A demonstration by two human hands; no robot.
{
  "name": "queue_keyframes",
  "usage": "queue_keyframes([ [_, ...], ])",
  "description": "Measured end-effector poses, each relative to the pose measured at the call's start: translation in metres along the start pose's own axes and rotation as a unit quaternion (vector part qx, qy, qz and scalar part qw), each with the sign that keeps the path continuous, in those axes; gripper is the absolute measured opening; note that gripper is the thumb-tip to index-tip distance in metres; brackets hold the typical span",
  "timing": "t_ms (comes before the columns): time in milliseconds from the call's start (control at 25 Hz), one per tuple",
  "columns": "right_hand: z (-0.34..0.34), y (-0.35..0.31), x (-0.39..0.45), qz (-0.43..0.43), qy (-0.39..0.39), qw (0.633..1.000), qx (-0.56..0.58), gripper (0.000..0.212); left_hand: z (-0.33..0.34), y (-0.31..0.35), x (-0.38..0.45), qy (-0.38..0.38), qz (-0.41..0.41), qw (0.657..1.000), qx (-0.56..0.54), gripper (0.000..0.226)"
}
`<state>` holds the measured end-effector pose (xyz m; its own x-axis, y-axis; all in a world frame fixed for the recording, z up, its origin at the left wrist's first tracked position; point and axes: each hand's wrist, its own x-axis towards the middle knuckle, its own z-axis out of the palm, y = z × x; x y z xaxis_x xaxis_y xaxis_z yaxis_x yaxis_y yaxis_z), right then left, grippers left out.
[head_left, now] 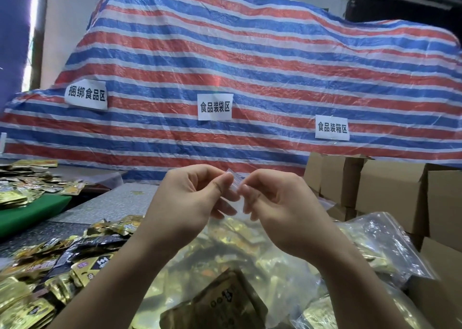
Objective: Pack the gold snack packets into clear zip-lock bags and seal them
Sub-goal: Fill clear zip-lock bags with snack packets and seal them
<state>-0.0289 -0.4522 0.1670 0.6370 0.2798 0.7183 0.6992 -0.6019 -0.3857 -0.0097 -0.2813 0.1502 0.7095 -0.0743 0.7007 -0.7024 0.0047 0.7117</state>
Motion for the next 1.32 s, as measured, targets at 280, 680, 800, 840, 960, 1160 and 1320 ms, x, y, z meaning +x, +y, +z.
queue_keyframes([
  [280, 0.002, 0.002, 0.003, 0.015, 0.003, 1.0, 0.012, 0.021, -0.01, 0.004, 0.006, -0.05, -0.026, 0.998, 0.027, 0.018],
  [680, 0.012, 0.005, 0.011, 0.041, -0.011, 0.999, 0.024, 0.009, -0.002, -0.013, 0.005, 0.027, 0.066, 0.99, 0.119, 0.017],
  [800, 0.012, 0.004, 0.01, 0.046, 0.006, 0.999, 0.02, 0.011, 0.003, -0.012, 0.002, 0.033, 0.099, 0.984, 0.141, 0.019],
  [840, 0.012, 0.003, 0.01, 0.048, 0.012, 0.999, 0.02, 0.012, 0.004, -0.012, 0.001, 0.035, 0.106, 0.983, 0.146, 0.019],
  [960, 0.012, 0.001, 0.009, 0.051, 0.026, 0.998, 0.019, 0.016, 0.006, -0.011, 0.0, 0.037, 0.119, 0.981, 0.15, 0.019],
  [1160, 0.016, 0.001, 0.009, 0.083, 0.027, 0.996, 0.026, 0.016, 0.009, -0.015, -0.003, 0.058, 0.14, 0.969, 0.197, 0.017],
  [1320, 0.017, 0.002, 0.009, 0.091, 0.034, 0.995, 0.022, 0.014, 0.013, -0.018, -0.004, 0.076, 0.16, 0.962, 0.21, 0.014],
])
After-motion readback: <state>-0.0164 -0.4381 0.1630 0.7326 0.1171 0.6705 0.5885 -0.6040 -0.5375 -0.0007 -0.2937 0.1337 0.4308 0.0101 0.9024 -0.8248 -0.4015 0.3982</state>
